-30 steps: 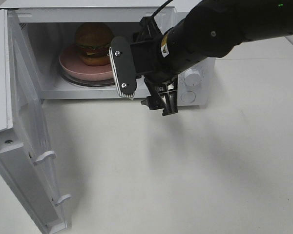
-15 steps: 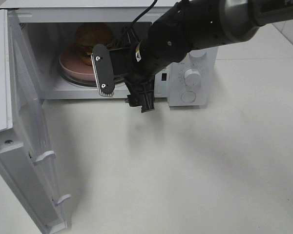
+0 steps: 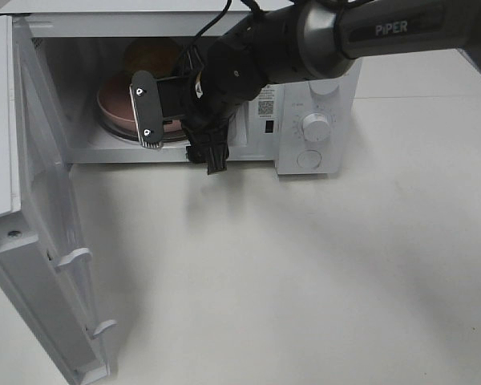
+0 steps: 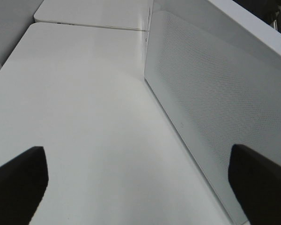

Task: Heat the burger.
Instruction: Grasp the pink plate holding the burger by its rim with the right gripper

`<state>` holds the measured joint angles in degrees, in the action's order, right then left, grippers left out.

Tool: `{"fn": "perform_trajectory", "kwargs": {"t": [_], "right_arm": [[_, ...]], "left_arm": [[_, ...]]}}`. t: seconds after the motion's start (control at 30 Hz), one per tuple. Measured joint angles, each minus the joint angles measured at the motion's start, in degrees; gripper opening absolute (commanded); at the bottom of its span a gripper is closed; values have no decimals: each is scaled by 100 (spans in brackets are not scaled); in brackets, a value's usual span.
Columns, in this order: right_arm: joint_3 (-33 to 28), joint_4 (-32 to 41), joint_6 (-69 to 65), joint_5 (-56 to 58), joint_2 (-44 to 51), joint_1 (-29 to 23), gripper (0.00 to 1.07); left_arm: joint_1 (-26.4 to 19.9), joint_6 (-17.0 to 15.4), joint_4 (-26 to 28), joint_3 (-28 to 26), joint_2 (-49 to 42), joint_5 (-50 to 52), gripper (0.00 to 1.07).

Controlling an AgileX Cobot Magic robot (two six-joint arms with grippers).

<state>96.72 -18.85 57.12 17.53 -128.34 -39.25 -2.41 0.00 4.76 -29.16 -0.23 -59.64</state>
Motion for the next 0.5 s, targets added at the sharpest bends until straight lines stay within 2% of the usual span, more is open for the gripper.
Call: {"fn": "perform_trajectory", "kwargs": {"t": [0.23,0.5], "right_arm": [[699,0,-11,201,-573,0,78],[1203,0,-74,246,-1003,0,76]], "left_arm": [[0,0,0,0,0,0,100],[0,0,-6,0,0,0,100]]}}
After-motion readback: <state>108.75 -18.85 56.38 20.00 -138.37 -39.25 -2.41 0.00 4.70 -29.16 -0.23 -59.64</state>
